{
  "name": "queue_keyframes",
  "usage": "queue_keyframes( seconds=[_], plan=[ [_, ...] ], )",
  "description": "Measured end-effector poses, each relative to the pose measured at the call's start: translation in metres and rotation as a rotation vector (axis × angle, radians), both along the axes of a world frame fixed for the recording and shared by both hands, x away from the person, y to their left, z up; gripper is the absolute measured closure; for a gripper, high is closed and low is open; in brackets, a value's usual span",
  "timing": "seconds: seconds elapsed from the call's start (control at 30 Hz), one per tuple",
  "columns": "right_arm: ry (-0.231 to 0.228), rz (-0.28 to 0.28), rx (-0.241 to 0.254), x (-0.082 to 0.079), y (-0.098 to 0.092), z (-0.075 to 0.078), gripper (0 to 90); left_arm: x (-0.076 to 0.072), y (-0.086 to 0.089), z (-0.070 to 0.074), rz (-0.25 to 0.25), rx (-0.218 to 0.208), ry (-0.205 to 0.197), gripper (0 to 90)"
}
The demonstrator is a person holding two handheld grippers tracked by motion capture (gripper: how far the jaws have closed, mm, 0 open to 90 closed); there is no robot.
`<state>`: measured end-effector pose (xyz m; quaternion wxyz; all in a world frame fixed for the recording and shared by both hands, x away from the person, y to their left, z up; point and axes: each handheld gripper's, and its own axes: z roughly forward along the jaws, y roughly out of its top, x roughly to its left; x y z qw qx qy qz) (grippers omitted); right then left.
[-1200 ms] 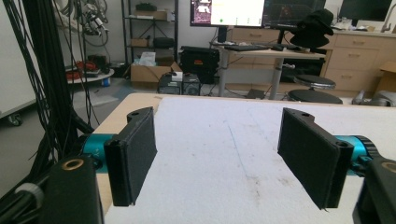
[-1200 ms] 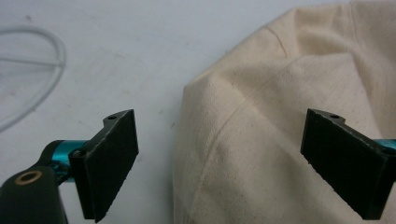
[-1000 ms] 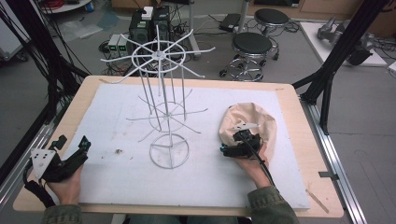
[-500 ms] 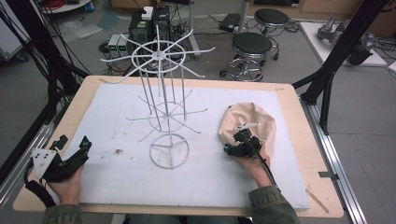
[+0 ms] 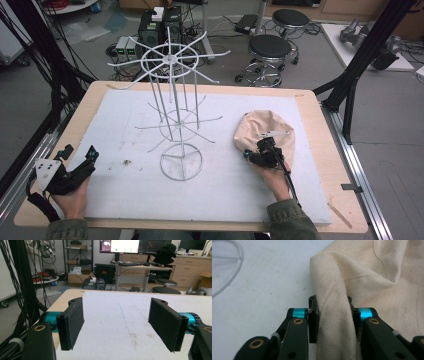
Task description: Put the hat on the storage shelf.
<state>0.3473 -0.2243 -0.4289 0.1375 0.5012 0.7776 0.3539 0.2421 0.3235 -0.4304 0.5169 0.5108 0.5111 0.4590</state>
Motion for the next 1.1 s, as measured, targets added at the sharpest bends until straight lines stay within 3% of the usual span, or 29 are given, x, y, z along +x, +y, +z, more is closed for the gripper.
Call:
queue_keyframes(
  seconds=[0.2,0.33,0.57,0.83,1.1],
  plan=[
    [-0.013,-0.016,0.059,-0.002,-0.005,0.0,76.0,0.0,-0.001,0.0,-0.004,0.002,0.001,28.4],
    [-0.036,-0.013,0.057,-0.004,-0.006,0.001,76.2,0.0,-0.002,0.0,-0.008,0.004,0.001,28.5],
    [-0.1,-0.018,0.049,-0.009,-0.006,0.005,77.0,0.0,-0.005,0.0,-0.02,0.006,0.002,28.5],
    [-0.205,-0.017,0.11,-0.018,-0.014,0.019,76.5,0.0,-0.005,0.0,-0.026,0.002,0.002,28.4],
    [-0.273,-0.011,0.146,-0.024,-0.016,0.029,76.3,0.0,-0.005,0.0,-0.029,0.001,0.004,28.5]
  ],
)
